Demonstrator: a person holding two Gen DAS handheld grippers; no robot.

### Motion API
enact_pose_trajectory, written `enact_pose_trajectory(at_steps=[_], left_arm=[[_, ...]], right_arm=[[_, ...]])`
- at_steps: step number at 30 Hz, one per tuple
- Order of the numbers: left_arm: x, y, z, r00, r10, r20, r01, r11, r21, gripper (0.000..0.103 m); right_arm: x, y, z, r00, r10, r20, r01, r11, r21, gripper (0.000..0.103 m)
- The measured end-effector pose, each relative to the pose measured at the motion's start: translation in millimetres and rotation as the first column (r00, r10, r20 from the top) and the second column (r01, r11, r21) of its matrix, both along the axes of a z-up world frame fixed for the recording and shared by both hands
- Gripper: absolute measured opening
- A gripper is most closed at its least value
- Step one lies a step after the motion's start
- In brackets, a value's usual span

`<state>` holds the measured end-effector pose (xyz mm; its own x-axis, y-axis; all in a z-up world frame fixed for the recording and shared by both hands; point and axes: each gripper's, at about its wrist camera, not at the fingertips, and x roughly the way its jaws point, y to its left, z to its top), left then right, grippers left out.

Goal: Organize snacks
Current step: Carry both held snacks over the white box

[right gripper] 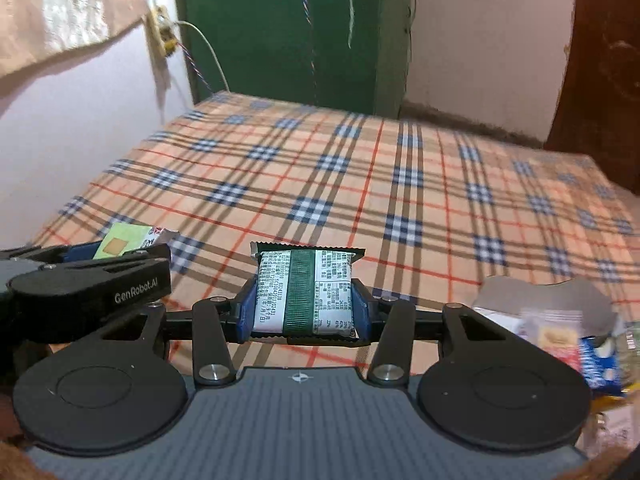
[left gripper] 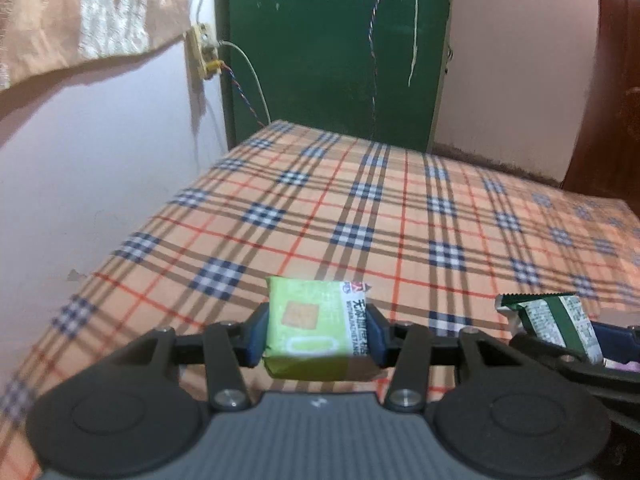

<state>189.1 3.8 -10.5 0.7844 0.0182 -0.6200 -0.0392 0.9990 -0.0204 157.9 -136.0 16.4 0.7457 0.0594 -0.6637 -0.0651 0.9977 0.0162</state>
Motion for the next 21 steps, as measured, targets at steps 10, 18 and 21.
enact_pose_trajectory(at_steps=[10,18,21], left_arm=[[-80,-1,47,0.997,0.005,0.073,-0.004,1.000,-0.015,0.047],[-127,-12,75,0.991,-0.025,0.129,0.028,0.999,-0.022,0.047],[-142,-18,80,0.989,-0.031,0.144,0.035,0.999,-0.020,0.047]], right_arm=[[-80,-7,55,0.993,0.028,0.118,-0.025,0.999,-0.030,0.058],[-133,-14,84,0.986,0.012,0.168,-0.009,1.000,-0.021,0.058],[-147,-16,92,0.983,0.002,0.185,0.004,0.999,-0.034,0.058]])
